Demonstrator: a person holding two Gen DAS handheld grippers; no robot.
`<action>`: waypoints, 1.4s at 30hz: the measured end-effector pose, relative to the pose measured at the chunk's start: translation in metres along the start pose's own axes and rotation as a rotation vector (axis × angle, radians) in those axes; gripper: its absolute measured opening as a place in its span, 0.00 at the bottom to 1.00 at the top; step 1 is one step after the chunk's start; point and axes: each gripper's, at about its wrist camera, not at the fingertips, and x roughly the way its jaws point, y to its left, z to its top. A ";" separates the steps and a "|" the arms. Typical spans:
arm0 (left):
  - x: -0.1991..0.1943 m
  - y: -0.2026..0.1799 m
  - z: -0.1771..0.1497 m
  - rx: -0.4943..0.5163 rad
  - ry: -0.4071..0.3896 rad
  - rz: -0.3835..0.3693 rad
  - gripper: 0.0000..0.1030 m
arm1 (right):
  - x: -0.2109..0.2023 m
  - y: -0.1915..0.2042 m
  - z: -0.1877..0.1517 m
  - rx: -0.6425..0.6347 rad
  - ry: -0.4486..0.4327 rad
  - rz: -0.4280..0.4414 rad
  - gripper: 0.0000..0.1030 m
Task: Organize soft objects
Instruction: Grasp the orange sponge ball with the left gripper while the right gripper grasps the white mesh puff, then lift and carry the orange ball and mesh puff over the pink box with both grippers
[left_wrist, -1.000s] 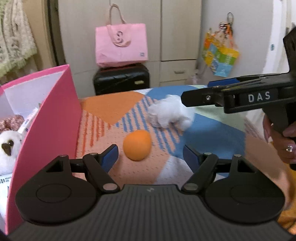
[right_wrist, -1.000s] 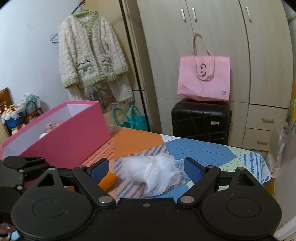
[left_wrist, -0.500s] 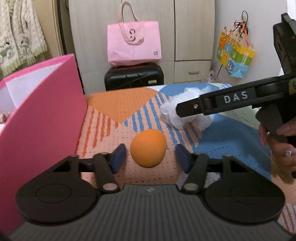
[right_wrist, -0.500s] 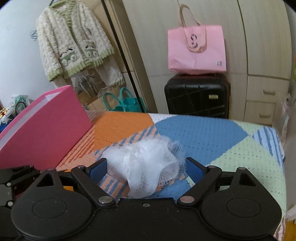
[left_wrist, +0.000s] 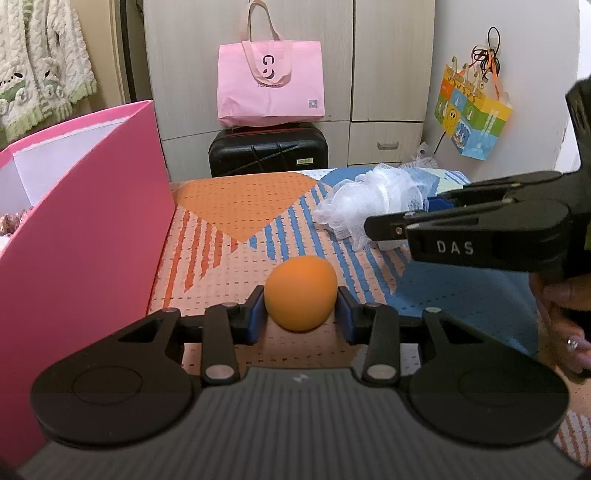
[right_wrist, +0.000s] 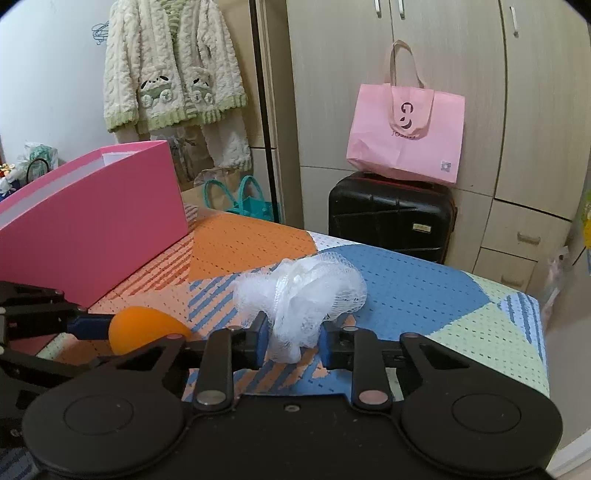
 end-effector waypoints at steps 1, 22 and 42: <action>-0.001 0.000 0.000 -0.001 -0.002 0.000 0.37 | -0.002 0.000 -0.001 0.002 -0.002 -0.005 0.28; -0.038 0.002 -0.009 -0.038 0.006 -0.041 0.37 | -0.058 0.022 -0.033 0.009 -0.026 -0.067 0.27; -0.101 0.009 -0.027 -0.014 0.055 -0.143 0.37 | -0.123 0.065 -0.066 0.031 0.029 0.006 0.27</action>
